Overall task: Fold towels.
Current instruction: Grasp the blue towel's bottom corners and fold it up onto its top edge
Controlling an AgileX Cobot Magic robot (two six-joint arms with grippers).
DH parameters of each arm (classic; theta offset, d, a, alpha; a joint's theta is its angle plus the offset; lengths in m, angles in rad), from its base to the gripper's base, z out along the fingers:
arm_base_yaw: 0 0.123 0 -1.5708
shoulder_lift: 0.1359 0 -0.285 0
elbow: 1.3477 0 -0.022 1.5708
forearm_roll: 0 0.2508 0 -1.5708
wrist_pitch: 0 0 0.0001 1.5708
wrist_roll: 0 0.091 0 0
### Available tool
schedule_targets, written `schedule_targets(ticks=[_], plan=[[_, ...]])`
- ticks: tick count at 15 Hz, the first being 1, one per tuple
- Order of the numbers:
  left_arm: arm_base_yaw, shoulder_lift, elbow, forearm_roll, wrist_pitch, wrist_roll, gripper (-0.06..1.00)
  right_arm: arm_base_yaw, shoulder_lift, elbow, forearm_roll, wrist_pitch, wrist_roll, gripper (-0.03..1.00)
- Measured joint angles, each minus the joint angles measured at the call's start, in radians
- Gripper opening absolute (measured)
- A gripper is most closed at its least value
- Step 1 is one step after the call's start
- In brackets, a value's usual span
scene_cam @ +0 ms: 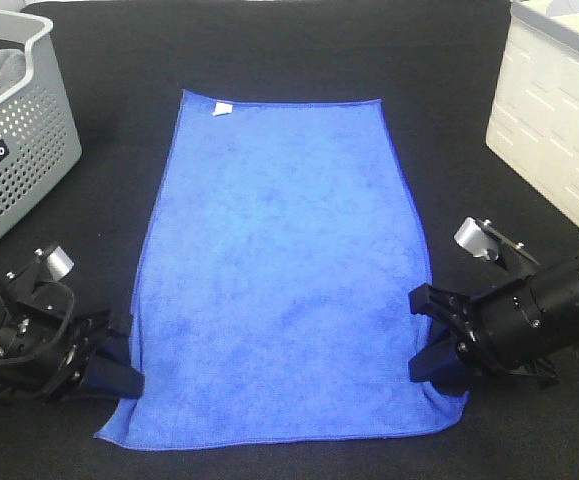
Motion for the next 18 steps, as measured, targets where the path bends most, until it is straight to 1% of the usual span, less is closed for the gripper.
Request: schedule_targets(ticks=[3, 5, 9, 10, 11, 12, 14, 16, 18], plan=[[0.000, 0.001, 0.000, 0.070, 0.070, -0.033, 0.00, 0.000, -0.018, 0.004, -0.041, 0.053, 0.039, 0.00], [0.000, -0.024, 0.016, 0.116, 0.075, -0.063, 0.00, 0.000, -0.072, 0.023, -0.080, 0.057, 0.082, 0.00], [0.000, -0.176, 0.117, 0.141, 0.076, -0.085, 0.00, 0.000, -0.194, 0.083, -0.144, 0.071, 0.151, 0.00], [0.000, -0.229, 0.146, 0.190, 0.077, -0.119, 0.00, 0.000, -0.225, 0.106, -0.186, 0.079, 0.192, 0.00], [0.000, -0.263, 0.159, 0.244, 0.080, -0.159, 0.00, 0.000, -0.232, 0.112, -0.205, 0.082, 0.207, 0.00], [0.000, -0.291, 0.165, 0.308, 0.092, -0.216, 0.00, 0.000, -0.250, 0.132, -0.256, 0.103, 0.247, 0.00], [0.000, -0.355, 0.166, 0.430, 0.108, -0.318, 0.00, 0.000, -0.276, 0.176, -0.295, 0.121, 0.276, 0.00], [0.000, -0.411, 0.182, 0.482, 0.111, -0.378, 0.00, 0.000, -0.311, 0.220, -0.303, 0.123, 0.286, 0.00], [0.000, -0.425, 0.194, 0.490, 0.110, -0.394, 0.00, 0.000, -0.324, 0.236, -0.303, 0.125, 0.286, 0.00]])
